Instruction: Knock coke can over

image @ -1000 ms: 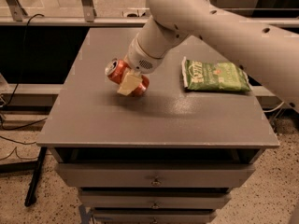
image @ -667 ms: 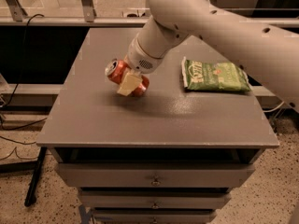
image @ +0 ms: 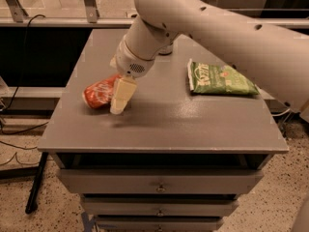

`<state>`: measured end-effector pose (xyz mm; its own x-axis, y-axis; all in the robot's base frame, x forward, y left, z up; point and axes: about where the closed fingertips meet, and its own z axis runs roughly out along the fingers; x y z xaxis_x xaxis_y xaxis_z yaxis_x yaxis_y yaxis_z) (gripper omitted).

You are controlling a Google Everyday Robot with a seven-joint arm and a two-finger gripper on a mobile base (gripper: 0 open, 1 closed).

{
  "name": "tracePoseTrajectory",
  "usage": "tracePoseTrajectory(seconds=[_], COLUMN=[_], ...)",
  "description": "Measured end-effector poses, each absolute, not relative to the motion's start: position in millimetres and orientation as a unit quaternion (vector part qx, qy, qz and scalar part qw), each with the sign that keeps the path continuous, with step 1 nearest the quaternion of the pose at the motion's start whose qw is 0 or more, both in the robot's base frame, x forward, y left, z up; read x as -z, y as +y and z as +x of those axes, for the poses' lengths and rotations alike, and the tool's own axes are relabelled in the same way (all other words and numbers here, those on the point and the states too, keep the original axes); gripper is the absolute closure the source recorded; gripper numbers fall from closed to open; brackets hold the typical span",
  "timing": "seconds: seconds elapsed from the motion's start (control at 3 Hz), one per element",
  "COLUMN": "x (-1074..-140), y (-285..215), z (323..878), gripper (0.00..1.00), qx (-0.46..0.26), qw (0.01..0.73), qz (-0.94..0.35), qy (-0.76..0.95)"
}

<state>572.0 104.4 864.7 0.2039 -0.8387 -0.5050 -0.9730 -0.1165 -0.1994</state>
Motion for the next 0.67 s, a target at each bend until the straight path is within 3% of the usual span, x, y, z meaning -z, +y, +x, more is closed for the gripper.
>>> tracePoseTrajectory(seconds=[0.67], x=[-864.1], y=[113.0], z=[564.4], gripper=[0.0], qx=[-0.135], qw=[0.243], qz=[-0.746], qy=[0.605])
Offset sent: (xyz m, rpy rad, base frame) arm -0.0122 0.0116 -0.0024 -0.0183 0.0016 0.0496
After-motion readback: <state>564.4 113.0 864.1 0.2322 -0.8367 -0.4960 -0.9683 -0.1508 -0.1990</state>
